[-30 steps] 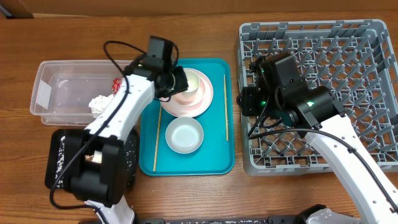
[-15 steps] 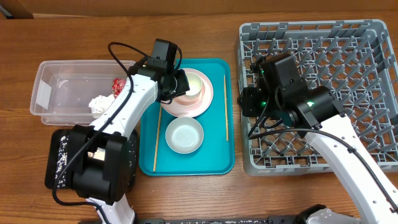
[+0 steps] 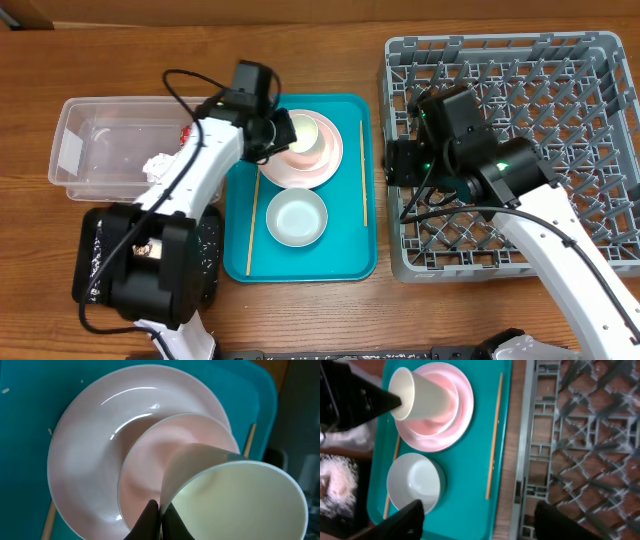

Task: Sort waste into correct bins and load items into the dishwasher
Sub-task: 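Grasp white cup on pink plate with left gripper and lift, then bring cup toward right gripper and grasp it with right gripper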

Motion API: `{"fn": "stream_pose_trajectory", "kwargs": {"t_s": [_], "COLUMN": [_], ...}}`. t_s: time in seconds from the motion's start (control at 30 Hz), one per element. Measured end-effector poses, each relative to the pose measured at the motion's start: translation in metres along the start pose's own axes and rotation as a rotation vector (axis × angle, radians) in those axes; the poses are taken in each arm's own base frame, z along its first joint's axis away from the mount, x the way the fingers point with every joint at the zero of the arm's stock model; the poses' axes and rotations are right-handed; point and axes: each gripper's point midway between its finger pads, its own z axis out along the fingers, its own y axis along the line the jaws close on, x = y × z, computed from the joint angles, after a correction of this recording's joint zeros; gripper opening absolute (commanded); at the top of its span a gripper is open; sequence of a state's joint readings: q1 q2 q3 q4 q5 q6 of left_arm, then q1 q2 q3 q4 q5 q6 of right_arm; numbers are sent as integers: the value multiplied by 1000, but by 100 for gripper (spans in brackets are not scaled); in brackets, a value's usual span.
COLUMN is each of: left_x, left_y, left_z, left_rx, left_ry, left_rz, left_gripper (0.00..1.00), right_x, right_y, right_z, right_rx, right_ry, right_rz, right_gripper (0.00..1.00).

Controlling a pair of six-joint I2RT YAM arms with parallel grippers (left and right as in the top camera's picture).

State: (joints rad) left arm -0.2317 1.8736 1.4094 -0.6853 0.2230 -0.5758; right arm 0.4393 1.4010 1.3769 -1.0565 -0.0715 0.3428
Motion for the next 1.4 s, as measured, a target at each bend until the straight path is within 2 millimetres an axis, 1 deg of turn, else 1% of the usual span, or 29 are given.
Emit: {"fn": "stream_pose_trajectory", "kwargs": {"t_s": [0.03,0.1,0.13,0.2,0.3,0.37,0.43,0.47,0.57,0.7,0.87,1.03,1.13,1.33,1.4], "left_x": [-2,-7,-8,-6,8,23,37,43,55,64,70,72,76,95,99], "left_y": [-2,-13,-22,-35,-59,-80,-97,-104,-115,-122,-126,-127,-130,-144,-147], "left_z": [-6,-27,-43,-69,-111,-142,-167,-179,-204,-219,-227,-229,-229,-229,-229], "left_rx": [29,111,182,280,467,653,829,912,1071,1166,1213,1226,1230,1246,1247], "left_ry": [0,-9,-9,-4,45,105,169,201,269,320,351,360,373,431,442], "left_rz": [-4,-1,14,45,96,156,208,228,260,274,283,285,293,331,337], "left_gripper": [4,4,4,4,4,4,4,4,4,4,4,4,4,4,4], "right_x": [-3,-12,-16,-17,-9,-3,2,3,8,11,9,3,-2,-11,-11], "right_y": [2,8,13,20,34,43,52,57,70,78,84,90,93,100,102], "right_z": [-6,-23,-35,-51,-74,-88,-99,-103,-114,-118,-121,-125,-127,-125,-121], "right_rx": [-7,-27,-49,-90,-177,-242,-299,-327,-410,-458,-488,-513,-521,-548,-555], "right_ry": [-14,-51,-78,-105,-121,-127,-135,-138,-150,-152,-181,-218,-242,-266,-256], "right_rz": [-6,-11,-19,-37,-85,-128,-166,-184,-255,-331,-397,-430,-445,-463,-462], "right_gripper": [87,92,94,96,97,97,97,97,97,98,98,98,98,97,94]}}
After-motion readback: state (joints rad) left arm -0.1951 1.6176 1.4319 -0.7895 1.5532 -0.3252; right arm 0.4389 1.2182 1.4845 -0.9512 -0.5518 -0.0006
